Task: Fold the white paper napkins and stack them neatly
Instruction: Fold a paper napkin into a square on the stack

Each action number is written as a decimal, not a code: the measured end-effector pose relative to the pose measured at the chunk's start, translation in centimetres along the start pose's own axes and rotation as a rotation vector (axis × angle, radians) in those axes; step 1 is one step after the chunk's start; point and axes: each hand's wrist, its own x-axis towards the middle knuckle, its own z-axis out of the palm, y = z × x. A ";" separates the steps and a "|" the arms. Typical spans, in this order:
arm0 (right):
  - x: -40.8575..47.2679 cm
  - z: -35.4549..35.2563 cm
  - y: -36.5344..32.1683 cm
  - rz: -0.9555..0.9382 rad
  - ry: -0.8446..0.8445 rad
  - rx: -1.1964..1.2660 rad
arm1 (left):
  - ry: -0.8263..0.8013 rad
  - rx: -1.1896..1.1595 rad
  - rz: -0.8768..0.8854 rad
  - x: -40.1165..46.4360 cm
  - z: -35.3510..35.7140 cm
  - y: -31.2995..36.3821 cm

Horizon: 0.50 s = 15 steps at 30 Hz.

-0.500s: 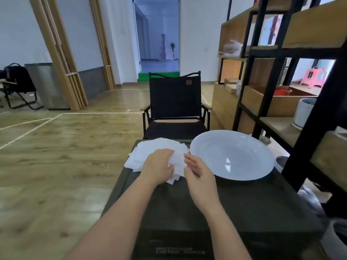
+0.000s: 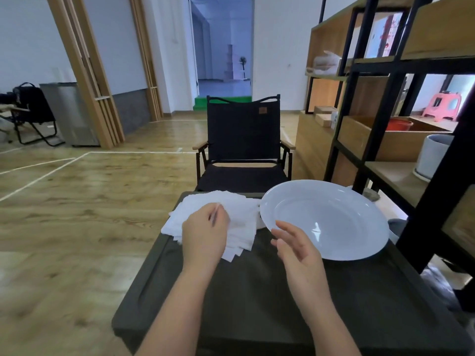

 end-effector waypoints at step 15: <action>-0.3 -1.8 0.0 0.027 -0.155 -0.083 | -0.361 -0.217 -0.056 -5.1 -2.5 1.0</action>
